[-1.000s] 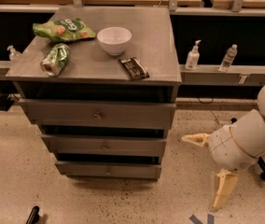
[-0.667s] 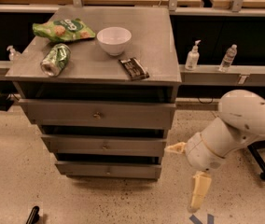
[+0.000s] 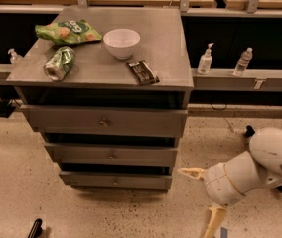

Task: Open bottom drawer

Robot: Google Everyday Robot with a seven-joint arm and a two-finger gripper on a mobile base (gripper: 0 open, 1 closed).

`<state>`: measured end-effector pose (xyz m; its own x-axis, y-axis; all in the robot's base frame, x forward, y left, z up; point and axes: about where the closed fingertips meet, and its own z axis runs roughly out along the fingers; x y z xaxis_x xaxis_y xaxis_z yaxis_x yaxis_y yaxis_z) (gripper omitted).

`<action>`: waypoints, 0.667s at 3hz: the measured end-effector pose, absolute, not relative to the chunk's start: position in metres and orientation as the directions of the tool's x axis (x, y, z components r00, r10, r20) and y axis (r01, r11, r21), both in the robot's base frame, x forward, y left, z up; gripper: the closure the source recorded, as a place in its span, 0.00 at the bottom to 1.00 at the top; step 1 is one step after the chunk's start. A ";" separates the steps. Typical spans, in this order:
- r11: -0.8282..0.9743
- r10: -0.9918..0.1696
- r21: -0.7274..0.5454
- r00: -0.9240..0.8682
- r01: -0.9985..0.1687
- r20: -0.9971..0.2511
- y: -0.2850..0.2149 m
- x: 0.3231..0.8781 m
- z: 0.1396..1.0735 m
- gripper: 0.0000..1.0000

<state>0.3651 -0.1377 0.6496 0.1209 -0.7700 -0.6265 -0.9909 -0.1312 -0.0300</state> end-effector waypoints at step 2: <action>-0.095 -0.654 0.012 0.053 -0.995 -0.755 -0.116 0.368 0.545 0.00</action>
Offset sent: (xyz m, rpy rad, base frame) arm 0.0110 0.0097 -0.0575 0.0983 -0.0067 -0.0288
